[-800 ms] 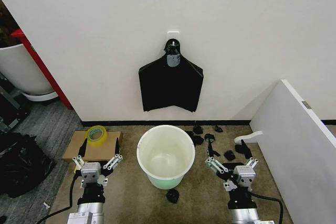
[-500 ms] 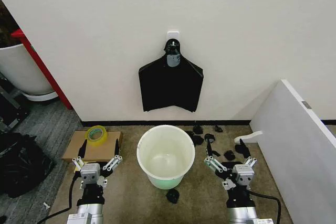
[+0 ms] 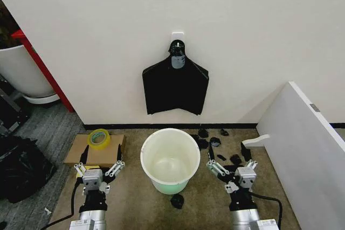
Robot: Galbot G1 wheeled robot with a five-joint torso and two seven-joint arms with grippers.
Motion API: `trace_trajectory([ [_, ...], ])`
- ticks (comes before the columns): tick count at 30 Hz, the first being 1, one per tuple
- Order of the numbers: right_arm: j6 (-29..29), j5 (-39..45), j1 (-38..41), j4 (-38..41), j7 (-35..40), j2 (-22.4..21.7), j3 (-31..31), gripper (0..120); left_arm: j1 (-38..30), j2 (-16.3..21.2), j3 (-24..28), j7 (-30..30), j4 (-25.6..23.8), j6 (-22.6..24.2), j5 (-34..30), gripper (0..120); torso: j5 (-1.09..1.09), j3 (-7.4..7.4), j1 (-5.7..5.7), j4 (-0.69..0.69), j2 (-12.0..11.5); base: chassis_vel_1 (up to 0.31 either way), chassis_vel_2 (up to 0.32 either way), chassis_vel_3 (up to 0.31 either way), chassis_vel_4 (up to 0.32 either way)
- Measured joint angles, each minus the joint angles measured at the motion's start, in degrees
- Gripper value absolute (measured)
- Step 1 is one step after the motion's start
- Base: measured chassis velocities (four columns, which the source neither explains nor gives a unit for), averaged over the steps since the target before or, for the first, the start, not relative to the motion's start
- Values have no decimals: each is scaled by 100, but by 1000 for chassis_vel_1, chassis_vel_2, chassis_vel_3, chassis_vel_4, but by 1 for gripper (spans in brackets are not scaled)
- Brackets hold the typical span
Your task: Place the garbage bag over the trash bin.
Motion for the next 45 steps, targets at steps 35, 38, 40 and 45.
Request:
trace_trajectory([
  [35, -1425, 3345, 5486, -3083, -284, -717, -1226, 100, 155, -453, -7, 134, 293, -194, 265, 100, 0, 1, 1, 0, -1, 0, 0, 0, 0],
  [38, -1427, 3395, 5736, -3235, -252, -710, -1267, 100, 161, -453, -15, 123, 279, -198, 265, 100, 1, 1, 1, 0, -1, 0, 0, 0, 0],
  [40, -1434, 3426, 5813, -3259, -233, -708, -1282, 100, 162, -452, -18, 119, 277, -199, 265, 100, 0, 0, 1, -1, -1, 0, 0, 0, 0],
  [45, -1467, 3484, 6208, -3476, -114, -647, -1360, 100, 158, -437, -18, 98, 240, -179, 232, 100, 0, 0, 0, 0, -1, 0, 0, 0, 0],
])
